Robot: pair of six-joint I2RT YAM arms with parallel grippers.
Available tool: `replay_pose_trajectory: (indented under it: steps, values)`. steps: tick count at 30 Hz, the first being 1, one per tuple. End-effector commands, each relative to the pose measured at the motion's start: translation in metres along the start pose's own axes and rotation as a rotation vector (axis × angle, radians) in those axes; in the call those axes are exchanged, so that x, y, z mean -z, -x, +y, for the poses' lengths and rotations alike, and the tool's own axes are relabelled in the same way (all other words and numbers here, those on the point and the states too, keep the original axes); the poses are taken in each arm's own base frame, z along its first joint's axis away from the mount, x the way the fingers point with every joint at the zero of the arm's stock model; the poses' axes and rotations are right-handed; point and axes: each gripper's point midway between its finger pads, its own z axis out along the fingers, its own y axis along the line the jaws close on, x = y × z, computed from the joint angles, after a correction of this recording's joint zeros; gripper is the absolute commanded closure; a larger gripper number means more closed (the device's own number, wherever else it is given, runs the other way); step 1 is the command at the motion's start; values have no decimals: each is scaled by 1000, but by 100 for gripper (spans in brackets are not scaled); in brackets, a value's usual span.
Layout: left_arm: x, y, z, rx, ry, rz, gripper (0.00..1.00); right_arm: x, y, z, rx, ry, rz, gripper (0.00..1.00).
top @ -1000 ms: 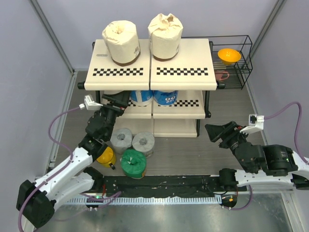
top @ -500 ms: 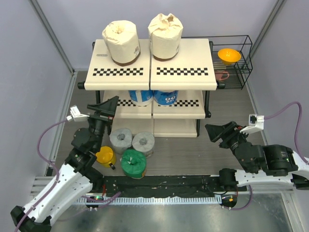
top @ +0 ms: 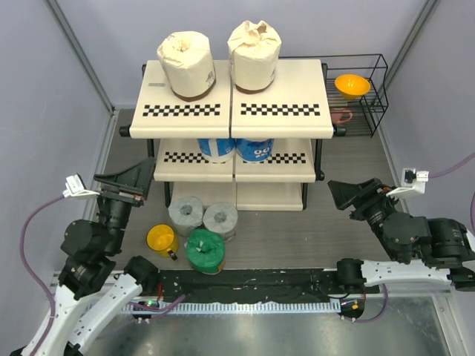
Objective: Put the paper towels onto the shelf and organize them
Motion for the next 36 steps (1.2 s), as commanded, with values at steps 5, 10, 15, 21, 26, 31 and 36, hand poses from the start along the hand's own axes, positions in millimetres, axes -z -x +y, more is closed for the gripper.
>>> replay_pose_trajectory:
  steps: [5,10,15,21,26,31,36]
  values:
    - [-18,-10,-110,-93,-224,179,0,0,44,40,23,41,-94,31]
    - [-54,-20,-139,-211,-287,196,0,0,87,89,192,26,-139,29]
    - [-101,-25,-167,-298,-323,163,0,3,133,133,211,53,-210,25]
    - [-134,-15,-201,-365,-374,115,0,10,183,167,255,69,-282,21]
    - [-159,-19,-216,-376,-412,130,0,0,177,206,386,67,-296,17]
    - [-174,-18,-232,-394,-460,148,0,-21,181,231,462,40,-365,14]
    - [-181,-14,-243,-415,-507,157,0,-67,172,234,582,-61,-411,12]
